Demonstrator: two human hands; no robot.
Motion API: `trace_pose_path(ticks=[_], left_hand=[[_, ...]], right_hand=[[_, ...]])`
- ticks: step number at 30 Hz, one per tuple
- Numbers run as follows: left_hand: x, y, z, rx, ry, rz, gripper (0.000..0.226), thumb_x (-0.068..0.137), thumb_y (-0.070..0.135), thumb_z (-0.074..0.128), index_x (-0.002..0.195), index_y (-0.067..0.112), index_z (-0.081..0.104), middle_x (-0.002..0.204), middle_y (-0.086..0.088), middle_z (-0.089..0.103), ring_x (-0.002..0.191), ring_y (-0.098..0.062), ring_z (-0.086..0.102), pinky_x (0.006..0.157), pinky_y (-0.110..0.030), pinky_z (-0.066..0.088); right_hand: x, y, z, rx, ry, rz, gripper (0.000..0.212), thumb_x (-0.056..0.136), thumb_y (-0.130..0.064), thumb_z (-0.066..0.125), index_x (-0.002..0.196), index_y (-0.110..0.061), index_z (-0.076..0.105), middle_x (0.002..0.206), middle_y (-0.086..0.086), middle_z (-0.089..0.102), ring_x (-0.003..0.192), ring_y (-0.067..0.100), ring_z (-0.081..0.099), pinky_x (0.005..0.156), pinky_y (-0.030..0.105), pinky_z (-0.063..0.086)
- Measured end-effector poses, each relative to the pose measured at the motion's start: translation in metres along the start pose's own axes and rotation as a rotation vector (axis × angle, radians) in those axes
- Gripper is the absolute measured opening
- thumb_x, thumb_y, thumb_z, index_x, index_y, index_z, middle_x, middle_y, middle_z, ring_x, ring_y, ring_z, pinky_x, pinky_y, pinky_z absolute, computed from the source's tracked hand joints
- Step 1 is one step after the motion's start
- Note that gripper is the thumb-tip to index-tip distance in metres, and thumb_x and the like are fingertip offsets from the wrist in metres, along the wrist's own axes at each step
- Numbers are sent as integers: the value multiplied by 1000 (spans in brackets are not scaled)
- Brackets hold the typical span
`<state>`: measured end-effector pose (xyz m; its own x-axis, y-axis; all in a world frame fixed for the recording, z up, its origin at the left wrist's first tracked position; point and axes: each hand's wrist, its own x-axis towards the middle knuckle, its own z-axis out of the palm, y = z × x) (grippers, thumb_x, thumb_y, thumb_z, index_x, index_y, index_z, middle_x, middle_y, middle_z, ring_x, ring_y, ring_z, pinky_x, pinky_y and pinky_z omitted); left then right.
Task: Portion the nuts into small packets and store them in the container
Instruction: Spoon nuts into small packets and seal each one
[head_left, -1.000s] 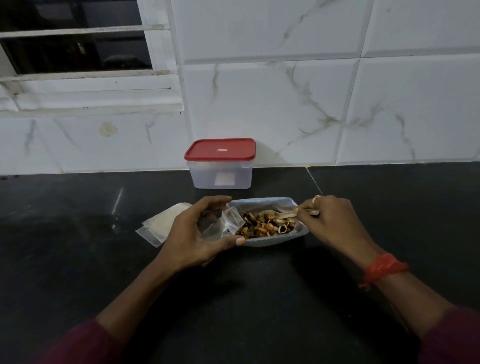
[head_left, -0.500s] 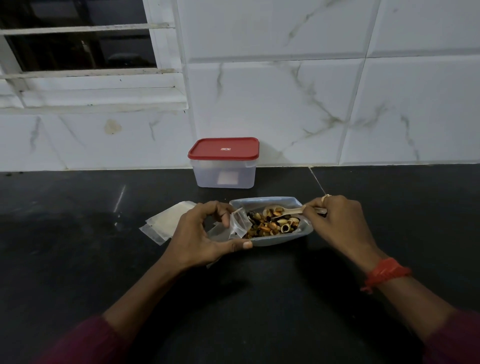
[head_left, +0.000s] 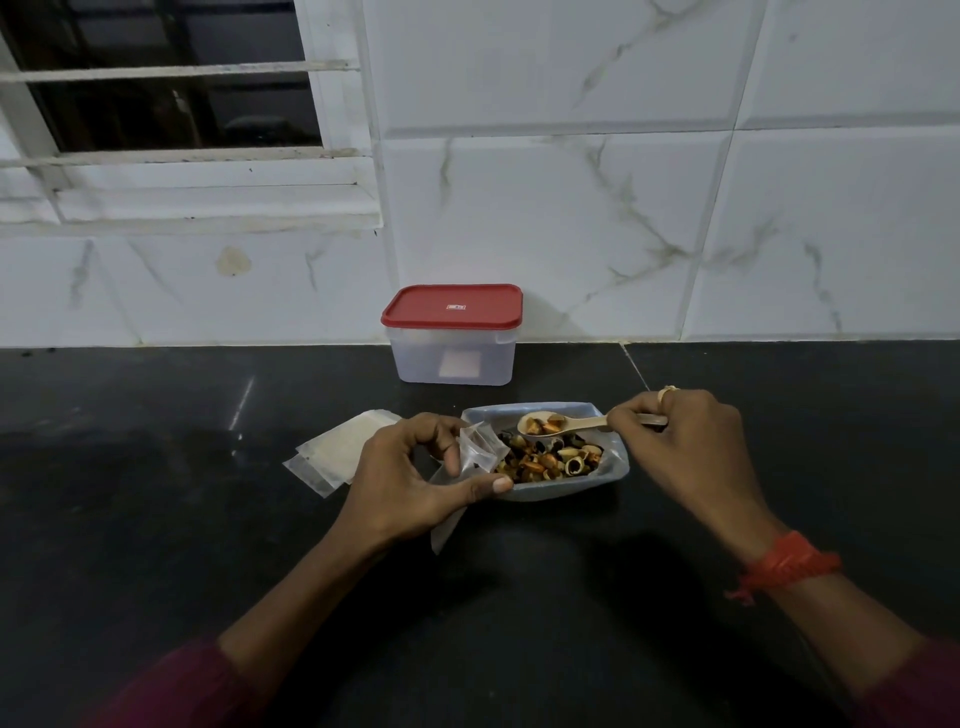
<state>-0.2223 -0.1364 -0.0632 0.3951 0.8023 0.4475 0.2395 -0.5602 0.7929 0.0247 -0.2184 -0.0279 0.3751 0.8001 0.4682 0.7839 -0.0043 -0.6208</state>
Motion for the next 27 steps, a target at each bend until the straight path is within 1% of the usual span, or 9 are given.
trace_pose_path(ticks=[3,6,9,11,14,17,20,23,27], left_hand=[[-2,-1,1,-14,-14,-6,38,59,41,91,63,18,62,105,11,73,109,-5,66,90,-37,58],[-1,-1,1,-36,-18,-12,39,57,48,91,64,21,63,106,11,73,111,-6,65,93,-40,57],[-1,-1,3,-97,-10,-30,36,57,49,88,64,24,63,107,8,74,111,-13,67,92,-47,57],[-1,0,3,-141,14,-30,36,58,47,88,64,21,63,105,5,75,107,-18,70,89,-50,58],[-1,-1,2,-217,47,-40,41,60,42,88,66,11,62,103,-2,76,103,-23,71,85,-49,60],[0,-2,1,-255,50,-55,39,61,41,88,66,13,62,99,-3,76,100,-24,72,81,-43,61],[0,-2,1,-275,48,-52,36,61,40,87,66,15,62,96,-4,76,98,-25,72,78,-40,61],[1,-4,0,-269,50,-54,37,61,39,87,67,13,62,97,-4,75,97,-25,72,78,-41,62],[0,-7,-1,-280,21,-41,35,62,34,89,68,12,63,105,-4,75,105,-24,71,84,-41,61]], right_hand=[[-6,-10,-2,104,32,-27,12,88,-21,69,87,-18,80,63,-19,62,58,2,61,51,6,40],[-15,-22,1,159,39,-154,12,86,-24,68,87,-19,80,68,-14,68,58,1,62,50,10,43],[-24,-25,11,26,39,-415,27,91,-35,59,98,-17,78,83,-8,67,65,5,62,57,20,54],[-28,-22,16,-69,74,-564,32,97,-37,55,107,-15,76,89,-5,63,68,5,58,59,22,54],[-27,-16,19,-164,176,-755,30,101,-31,58,123,-16,71,92,0,65,74,12,62,62,32,56],[-26,-15,19,-242,229,-876,43,101,-26,60,144,-22,53,92,-2,66,72,12,59,61,34,52],[-26,-14,19,-248,248,-878,55,101,-27,61,151,-28,39,86,-4,63,66,10,52,59,31,48],[-25,-11,20,-161,198,-849,34,99,-27,62,134,-25,64,91,-4,67,71,12,60,59,34,52],[-22,-9,19,-2,186,-639,31,100,-29,60,131,-23,66,93,-6,64,66,8,57,55,30,53]])
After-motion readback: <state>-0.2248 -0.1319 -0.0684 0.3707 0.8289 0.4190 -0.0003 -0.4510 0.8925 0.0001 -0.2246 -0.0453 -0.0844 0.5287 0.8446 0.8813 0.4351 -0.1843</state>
